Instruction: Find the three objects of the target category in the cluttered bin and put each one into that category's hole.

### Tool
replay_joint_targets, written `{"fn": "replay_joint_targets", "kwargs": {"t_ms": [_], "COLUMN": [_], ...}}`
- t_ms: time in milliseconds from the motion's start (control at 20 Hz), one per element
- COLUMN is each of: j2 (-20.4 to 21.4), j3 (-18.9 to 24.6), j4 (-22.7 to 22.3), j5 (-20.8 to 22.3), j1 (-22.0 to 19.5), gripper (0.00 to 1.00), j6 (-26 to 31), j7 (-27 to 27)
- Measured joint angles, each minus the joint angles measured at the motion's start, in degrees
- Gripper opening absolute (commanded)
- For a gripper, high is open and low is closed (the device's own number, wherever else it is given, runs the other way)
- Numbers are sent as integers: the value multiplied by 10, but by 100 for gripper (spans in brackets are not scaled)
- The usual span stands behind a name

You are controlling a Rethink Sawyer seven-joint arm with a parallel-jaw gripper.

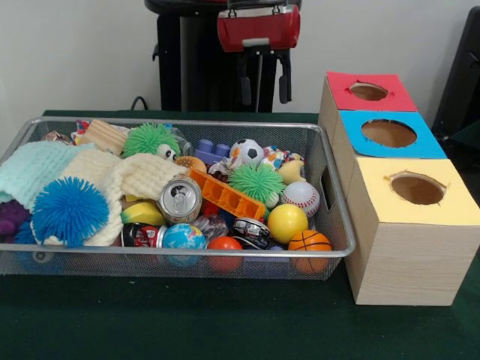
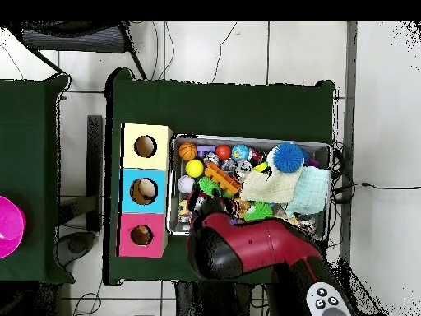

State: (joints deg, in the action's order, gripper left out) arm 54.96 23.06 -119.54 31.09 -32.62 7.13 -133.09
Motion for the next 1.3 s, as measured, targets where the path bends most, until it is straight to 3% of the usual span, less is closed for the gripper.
{"fn": "replay_joint_targets", "kwargs": {"t_ms": [400, 900, 1300], "j2": [-29, -79, -100], "j3": [6, 43, 50], "j4": [0, 1, 14], "j5": [1, 1, 21], "j1": [-9, -17, 1], "gripper": [100, 100, 100], "j6": [0, 0, 0], "j7": [0, 0, 0]}}
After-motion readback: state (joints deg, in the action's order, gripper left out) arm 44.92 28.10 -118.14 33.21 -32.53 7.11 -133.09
